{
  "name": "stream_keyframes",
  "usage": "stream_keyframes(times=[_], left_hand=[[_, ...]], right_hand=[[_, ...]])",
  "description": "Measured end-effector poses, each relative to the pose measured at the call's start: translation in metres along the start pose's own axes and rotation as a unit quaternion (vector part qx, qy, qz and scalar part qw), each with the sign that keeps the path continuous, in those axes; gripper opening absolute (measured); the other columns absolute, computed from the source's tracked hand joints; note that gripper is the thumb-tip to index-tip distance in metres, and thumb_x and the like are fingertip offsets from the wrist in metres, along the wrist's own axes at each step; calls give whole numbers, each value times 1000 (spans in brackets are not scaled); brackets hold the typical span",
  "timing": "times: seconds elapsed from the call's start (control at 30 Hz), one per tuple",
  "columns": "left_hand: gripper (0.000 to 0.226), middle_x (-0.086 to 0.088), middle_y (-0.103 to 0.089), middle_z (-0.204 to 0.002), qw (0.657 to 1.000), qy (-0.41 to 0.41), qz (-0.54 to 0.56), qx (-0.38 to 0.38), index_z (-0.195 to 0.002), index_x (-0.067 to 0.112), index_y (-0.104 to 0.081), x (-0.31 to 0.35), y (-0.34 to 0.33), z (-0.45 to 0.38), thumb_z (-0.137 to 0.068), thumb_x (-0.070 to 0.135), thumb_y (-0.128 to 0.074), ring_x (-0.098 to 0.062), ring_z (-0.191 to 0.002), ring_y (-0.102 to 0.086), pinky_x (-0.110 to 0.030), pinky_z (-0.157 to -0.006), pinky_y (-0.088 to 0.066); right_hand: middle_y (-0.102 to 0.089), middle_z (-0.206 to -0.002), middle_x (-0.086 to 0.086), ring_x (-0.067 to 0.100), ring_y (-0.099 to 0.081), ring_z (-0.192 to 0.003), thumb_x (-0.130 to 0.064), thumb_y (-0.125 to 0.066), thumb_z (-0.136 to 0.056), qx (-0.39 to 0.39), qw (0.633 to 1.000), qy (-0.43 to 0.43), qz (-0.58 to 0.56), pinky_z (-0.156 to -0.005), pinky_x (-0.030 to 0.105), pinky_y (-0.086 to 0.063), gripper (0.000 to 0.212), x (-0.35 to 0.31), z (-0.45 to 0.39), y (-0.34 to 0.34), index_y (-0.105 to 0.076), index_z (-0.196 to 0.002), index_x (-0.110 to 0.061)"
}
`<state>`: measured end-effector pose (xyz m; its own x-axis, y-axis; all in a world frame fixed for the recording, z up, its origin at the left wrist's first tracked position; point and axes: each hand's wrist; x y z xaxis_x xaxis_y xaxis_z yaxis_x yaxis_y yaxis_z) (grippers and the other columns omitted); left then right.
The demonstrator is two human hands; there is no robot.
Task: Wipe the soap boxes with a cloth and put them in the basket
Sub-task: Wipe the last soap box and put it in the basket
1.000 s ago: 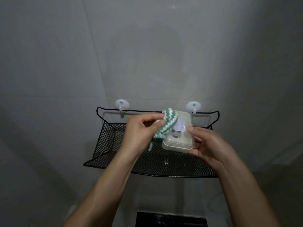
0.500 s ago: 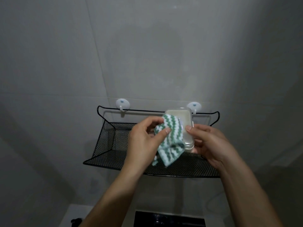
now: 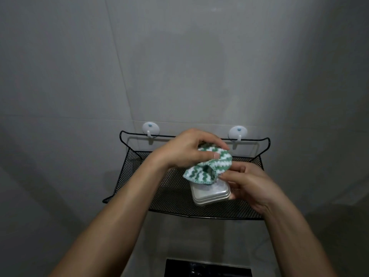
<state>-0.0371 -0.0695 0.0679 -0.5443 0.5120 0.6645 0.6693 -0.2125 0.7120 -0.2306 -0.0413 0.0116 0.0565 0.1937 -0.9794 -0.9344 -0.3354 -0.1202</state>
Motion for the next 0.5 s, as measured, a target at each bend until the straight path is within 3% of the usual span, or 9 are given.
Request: stream_keyframes(times=[0.13,0.2,0.33,0.5], left_hand=[[25,1,-76,-105,998,39,52,-12,-111,15,-75,-9,10,-7,-87,15,-75,-12,-98,-70,-26,-89,-54],[25,-2,-76,-103,991,69,114,14,-110,15,-75,-18,13,-6,-84,13,-76,-16,-97,-71,-28,-86,-56],[19,4,-78,-92,976,104,176,69,-98,21,-77,-31,11,3,-80,16,-80,-7,-83,-72,-15,-70,-53],[16,1,-77,-92,950,146,215,172,-93,19,-74,-36,-3,18,-78,19,-81,-14,-84,-73,-26,-75,-59]], right_hand=[[-74,-84,10,14,-67,-61,-7,-72,-78,-11,1000,-4,-7,-47,24,-50,20,1,-1,1,-74,-98,-6],[-74,-82,9,13,-67,-59,-17,-75,-68,-9,1000,-6,-19,-46,24,-51,33,-1,-1,0,-73,-98,-5],[-75,-89,13,16,-70,-64,-22,-78,-64,2,1000,-12,-28,-50,28,-56,47,-1,-3,2,-71,-106,-2],[-76,-85,12,18,-72,-64,-21,-77,-62,20,999,0,-44,-50,29,-57,45,0,-9,3,-71,-104,-6]])
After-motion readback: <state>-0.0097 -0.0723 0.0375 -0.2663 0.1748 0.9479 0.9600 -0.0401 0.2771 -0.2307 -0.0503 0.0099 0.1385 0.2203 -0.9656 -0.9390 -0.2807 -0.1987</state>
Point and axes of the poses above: each hand's wrist, its own z-axis away from the middle knuckle, its own y-axis out of the back of the hand, x = y × z
